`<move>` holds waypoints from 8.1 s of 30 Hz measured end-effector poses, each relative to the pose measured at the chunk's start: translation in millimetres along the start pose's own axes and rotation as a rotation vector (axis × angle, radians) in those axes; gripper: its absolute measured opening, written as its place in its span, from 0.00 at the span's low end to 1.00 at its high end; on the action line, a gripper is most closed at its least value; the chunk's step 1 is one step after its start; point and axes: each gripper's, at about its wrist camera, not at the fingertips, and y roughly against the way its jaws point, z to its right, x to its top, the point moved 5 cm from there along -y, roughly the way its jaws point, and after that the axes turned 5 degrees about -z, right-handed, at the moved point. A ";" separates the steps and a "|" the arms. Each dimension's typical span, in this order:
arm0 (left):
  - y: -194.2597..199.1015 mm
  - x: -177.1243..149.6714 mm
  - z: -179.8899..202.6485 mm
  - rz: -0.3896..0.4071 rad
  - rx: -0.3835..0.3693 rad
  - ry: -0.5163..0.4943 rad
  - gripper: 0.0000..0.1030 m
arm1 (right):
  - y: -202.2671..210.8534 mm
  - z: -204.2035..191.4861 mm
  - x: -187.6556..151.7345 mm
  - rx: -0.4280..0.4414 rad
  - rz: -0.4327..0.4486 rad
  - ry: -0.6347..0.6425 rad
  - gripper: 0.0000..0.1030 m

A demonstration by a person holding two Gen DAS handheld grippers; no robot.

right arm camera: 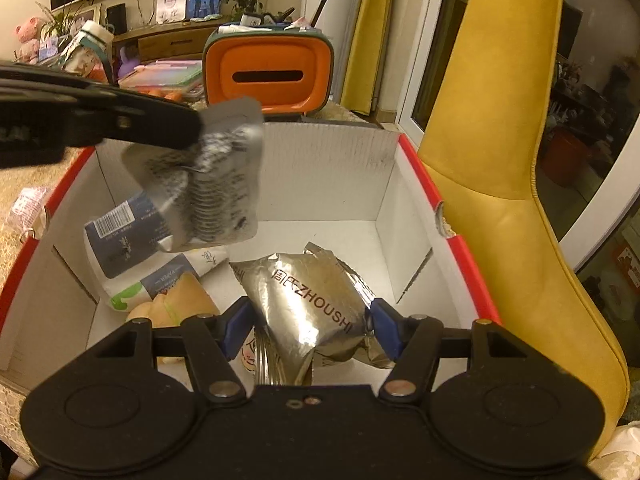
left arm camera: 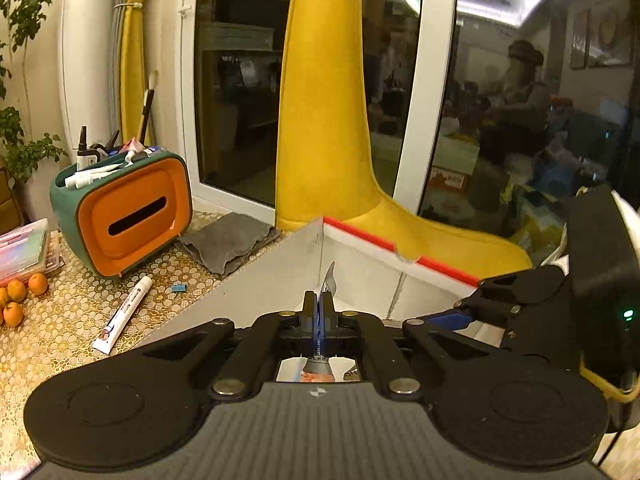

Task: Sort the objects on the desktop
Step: 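Lift both packets and carry them with both tools over the red shoebox, then open right tool to drop silver packet while left tool releases white packet, then withdraw both tools from the shoebox back over the table, then grasp the white USB cable with left tool while right tool grasps pink binder clip, then lift the cable and binder clip with both tools toward the red shoebox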

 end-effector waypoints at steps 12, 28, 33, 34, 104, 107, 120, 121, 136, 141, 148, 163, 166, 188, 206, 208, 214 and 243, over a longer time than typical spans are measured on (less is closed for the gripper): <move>-28.3 -13.3 10.8 -0.068 0.051 -0.105 0.00 | -11.2 -7.3 -5.6 0.002 -0.031 0.035 0.62; -30.2 -16.4 19.0 -0.144 -0.050 0.006 0.04 | 3.2 -5.8 -16.9 0.035 -0.023 0.074 0.69; -21.0 -17.0 22.1 -0.138 -0.048 0.005 0.05 | 11.4 -0.1 -14.8 0.046 -0.002 0.064 0.73; -19.0 -16.5 22.2 -0.138 -0.050 0.007 0.05 | 14.0 0.2 -15.6 0.049 0.001 0.061 0.74; 236.6 -153.1 -20.6 0.076 0.224 0.284 1.00 | 149.7 -140.3 -44.9 0.204 0.232 0.081 0.99; 244.2 -169.1 -34.8 0.062 0.253 0.309 1.00 | 146.4 -156.3 -42.2 0.217 0.232 0.085 0.99; 240.3 -220.5 -82.5 0.014 0.299 0.384 1.00 | 106.5 -221.0 -23.7 0.257 0.200 0.098 0.99; 237.9 -223.3 -87.0 0.010 0.302 0.393 1.00 | 101.6 -224.1 -22.0 0.252 0.197 0.098 0.99; 201.8 -255.0 -139.5 -0.045 0.365 0.441 1.00 | 19.9 -257.9 -0.3 0.181 0.186 0.151 0.99; 191.8 -258.8 -145.5 -0.062 0.363 0.445 1.00 | 3.4 -268.8 3.9 0.180 0.169 0.166 0.98; 179.4 -262.9 -149.5 -0.082 0.347 0.450 1.00 | -24.6 -266.0 6.4 0.136 0.137 0.056 0.96; 160.9 -267.4 -157.2 -0.100 0.358 0.433 1.00 | -59.2 -259.9 6.6 0.103 0.116 -0.055 0.93; 159.5 -267.5 -157.1 -0.098 0.361 0.425 0.99 | -58.5 -259.1 7.1 0.099 0.131 -0.060 0.86; 165.6 -267.9 -162.8 -0.105 0.455 0.399 0.57 | -34.0 -281.2 -4.2 0.230 0.111 -0.033 0.49; 168.2 -263.6 -163.2 -0.112 0.455 0.404 0.16 | -9.5 -267.6 -10.5 0.233 0.134 -0.044 0.49; 169.5 -260.1 -161.0 -0.106 0.445 0.417 0.16 | -6.0 -265.2 -9.3 0.238 0.139 -0.049 0.49; 177.7 -241.1 -148.6 -0.077 0.411 0.439 0.12 | 10.2 -257.1 -6.5 0.247 0.158 -0.056 0.49; 148.4 -247.9 -149.7 -0.178 0.343 0.307 0.73 | 28.4 -230.9 -23.6 0.231 0.149 -0.050 0.49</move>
